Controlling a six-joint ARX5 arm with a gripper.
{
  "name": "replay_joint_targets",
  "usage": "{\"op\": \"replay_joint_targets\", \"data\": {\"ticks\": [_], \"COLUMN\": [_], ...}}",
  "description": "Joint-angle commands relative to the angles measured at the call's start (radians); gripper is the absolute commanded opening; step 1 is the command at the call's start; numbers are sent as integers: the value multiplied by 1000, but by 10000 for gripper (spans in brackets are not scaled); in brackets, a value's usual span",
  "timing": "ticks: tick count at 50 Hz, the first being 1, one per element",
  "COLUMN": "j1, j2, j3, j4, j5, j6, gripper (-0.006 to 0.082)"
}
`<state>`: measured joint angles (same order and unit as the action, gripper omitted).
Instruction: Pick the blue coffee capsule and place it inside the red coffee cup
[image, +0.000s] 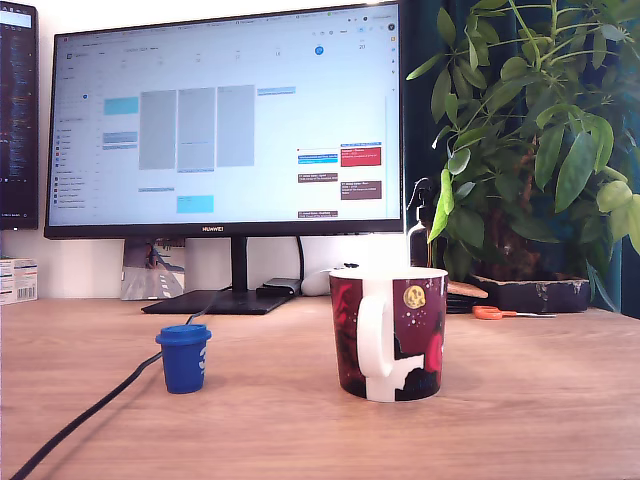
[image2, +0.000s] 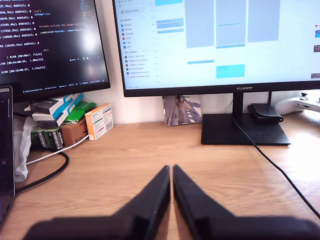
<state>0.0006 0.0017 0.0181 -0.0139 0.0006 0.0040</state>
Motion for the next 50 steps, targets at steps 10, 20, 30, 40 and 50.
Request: {"op": "replay_joint_targets", "data": {"ticks": [10,20,30,40,50], "j1": [14,14,-1,-72,-180], "j2": [-14,-14,-2,77,230], "j3": [-42,-42,-42,-42,-42], "j4": [60,127,156,118,158], "j5": [75,121,356,460,451], "j6": [-86,-156,-319,-344,-330], "gripper": [-19,-19,-19,-19,-9]}}
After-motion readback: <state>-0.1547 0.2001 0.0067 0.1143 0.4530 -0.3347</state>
